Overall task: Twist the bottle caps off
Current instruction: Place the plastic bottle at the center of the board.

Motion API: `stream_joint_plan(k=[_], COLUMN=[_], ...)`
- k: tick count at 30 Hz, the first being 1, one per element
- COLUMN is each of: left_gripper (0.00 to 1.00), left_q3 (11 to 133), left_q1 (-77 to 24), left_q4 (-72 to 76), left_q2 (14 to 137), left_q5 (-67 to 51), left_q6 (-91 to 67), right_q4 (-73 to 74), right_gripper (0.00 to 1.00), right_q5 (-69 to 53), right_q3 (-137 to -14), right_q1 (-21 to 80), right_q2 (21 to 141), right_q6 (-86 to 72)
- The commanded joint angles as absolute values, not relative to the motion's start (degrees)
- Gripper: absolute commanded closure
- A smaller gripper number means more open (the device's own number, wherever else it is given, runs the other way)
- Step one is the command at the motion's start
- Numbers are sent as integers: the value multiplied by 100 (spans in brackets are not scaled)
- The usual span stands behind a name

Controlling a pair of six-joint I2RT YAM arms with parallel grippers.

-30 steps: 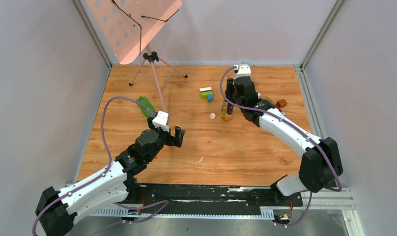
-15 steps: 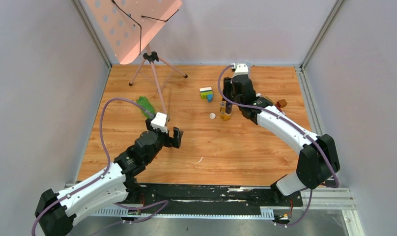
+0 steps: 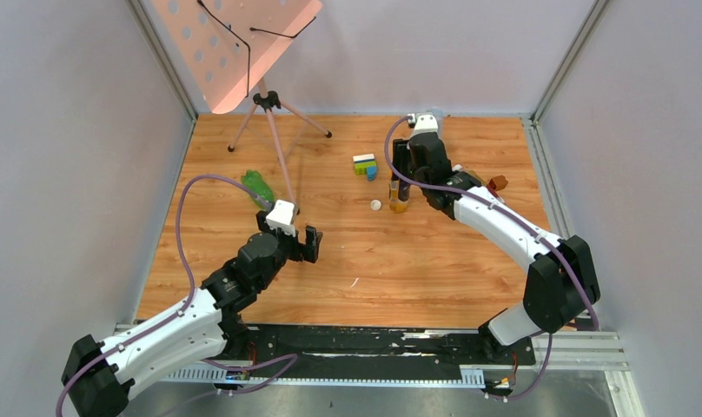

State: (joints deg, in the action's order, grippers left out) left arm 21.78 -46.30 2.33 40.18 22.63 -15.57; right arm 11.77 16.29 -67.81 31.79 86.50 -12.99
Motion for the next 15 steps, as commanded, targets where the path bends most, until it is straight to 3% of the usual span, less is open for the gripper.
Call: stream_joint_plan(k=[1, 9, 15], left_gripper=[0, 0, 0], left_q3=[2176, 2194, 2209], left_q1=[-4614, -4614, -4614], left_q4=[370, 364, 315], left_q2=[4015, 4054, 4052], left_q5=[2396, 2429, 2445], left_q6=[-1622, -1592, -1589], right_q4=[1362, 1371, 1380], right_gripper=[49, 46, 38], right_q5=[1494, 1420, 1427], right_q3=[-6963, -7070, -7108], right_q1=[3215, 3208, 3201], right_q2=[8717, 8728, 8727], right_q6=[-1362, -1336, -1320])
